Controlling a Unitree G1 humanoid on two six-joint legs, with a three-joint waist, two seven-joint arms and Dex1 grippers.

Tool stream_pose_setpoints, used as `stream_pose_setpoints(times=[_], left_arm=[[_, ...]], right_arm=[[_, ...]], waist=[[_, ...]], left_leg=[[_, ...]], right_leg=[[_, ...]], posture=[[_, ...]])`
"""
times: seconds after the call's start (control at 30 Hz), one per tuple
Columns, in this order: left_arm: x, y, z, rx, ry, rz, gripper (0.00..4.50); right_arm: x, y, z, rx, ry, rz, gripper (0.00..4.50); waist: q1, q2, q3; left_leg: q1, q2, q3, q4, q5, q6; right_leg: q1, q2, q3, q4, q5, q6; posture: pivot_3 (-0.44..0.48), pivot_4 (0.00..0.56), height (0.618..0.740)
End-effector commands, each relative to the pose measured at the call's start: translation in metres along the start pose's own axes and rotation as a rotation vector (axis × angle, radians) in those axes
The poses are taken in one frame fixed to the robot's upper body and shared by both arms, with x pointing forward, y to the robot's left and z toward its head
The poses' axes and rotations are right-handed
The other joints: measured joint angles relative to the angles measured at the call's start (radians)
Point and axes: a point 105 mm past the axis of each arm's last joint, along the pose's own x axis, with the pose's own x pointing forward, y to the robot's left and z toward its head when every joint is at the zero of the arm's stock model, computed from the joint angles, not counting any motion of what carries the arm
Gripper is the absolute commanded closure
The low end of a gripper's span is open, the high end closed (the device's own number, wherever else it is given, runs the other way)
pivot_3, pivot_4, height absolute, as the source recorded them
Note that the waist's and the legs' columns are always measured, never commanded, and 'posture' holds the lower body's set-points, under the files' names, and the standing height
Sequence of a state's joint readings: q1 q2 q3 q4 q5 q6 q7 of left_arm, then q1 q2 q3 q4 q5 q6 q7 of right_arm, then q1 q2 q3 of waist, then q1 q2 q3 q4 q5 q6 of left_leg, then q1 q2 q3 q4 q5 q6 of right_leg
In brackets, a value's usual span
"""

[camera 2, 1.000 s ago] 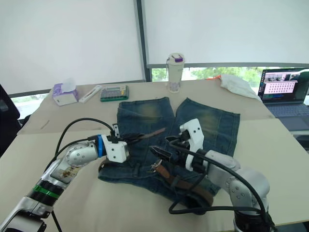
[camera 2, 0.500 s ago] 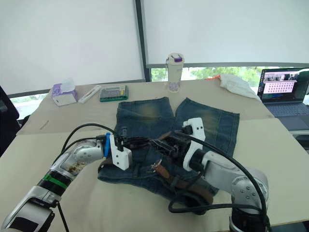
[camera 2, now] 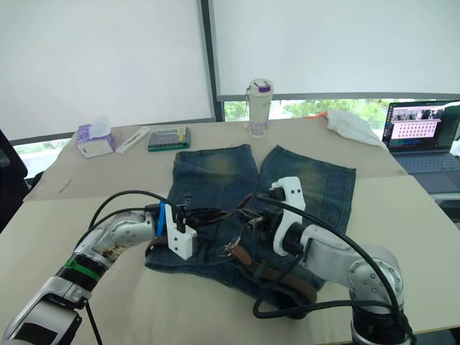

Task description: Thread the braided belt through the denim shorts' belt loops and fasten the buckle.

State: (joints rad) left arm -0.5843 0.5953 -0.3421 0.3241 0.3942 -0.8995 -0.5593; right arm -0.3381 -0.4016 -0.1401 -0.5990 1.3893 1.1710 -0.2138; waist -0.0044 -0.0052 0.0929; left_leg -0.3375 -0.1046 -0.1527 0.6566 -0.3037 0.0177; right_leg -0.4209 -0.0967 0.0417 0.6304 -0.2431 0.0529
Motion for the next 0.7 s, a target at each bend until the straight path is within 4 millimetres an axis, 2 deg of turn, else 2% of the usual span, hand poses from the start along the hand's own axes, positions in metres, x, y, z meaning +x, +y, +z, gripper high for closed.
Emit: stream_pose_setpoints(times=[0.03,0.07,0.27,0.4,0.47,0.63,0.7], left_arm=[[0.000,0.015,0.005,0.067,-0.031,0.055,4.50],[0.000,0.016,0.005,0.075,-0.029,0.058,4.50],[0.000,0.021,0.004,0.142,-0.027,0.087,4.50],[0.000,0.023,0.002,0.150,-0.022,0.106,4.50],[0.000,0.023,0.002,0.152,-0.020,0.108,4.50],[0.001,0.024,0.001,0.153,-0.017,0.116,4.50],[0.001,0.024,0.001,0.143,-0.017,0.119,4.50]], right_arm=[[0.000,-0.001,0.008,0.053,-0.067,-0.036,2.59],[0.000,-0.002,0.008,0.070,-0.069,-0.042,2.23],[0.001,-0.008,0.009,0.158,-0.095,-0.085,2.23],[0.000,-0.011,0.004,0.139,-0.062,-0.106,2.23],[0.000,-0.010,0.003,0.136,-0.054,-0.102,2.76],[0.001,0.001,0.001,0.132,-0.037,-0.049,4.41],[0.001,0.001,0.001,0.129,-0.036,-0.047,4.48]], waist=[[-0.001,0.000,0.000],[-0.001,0.000,0.000],[0.000,0.000,0.000],[-0.001,0.000,0.000],[-0.001,0.000,0.000],[-0.001,0.000,0.000],[-0.001,0.000,0.000]], left_leg=[[0.000,0.000,0.000,0.000,0.000,0.000],[0.000,0.000,0.000,0.000,0.000,0.000],[0.000,0.000,0.000,0.000,0.000,0.000],[0.000,0.000,0.000,0.000,0.000,0.000],[0.000,0.000,0.000,0.000,0.000,0.000],[0.000,0.000,0.000,0.000,0.000,0.000],[0.000,0.000,0.000,0.000,0.000,0.000]], right_leg=[[0.000,0.000,0.000,0.000,0.000,0.000],[0.000,0.000,0.000,0.000,0.000,0.000],[0.000,0.000,0.000,0.000,0.000,0.000],[0.000,0.000,0.000,0.000,0.000,0.000],[0.000,0.000,0.000,0.000,0.000,0.000],[0.000,0.000,0.000,0.000,0.000,0.000],[0.000,0.000,0.000,0.000,0.000,0.000]], posture=[[0.000,0.150,0.740],[0.000,0.150,0.740],[0.000,0.150,0.740],[0.000,0.150,0.740],[0.000,0.150,0.740],[0.000,0.150,0.740],[0.000,0.150,0.740]])
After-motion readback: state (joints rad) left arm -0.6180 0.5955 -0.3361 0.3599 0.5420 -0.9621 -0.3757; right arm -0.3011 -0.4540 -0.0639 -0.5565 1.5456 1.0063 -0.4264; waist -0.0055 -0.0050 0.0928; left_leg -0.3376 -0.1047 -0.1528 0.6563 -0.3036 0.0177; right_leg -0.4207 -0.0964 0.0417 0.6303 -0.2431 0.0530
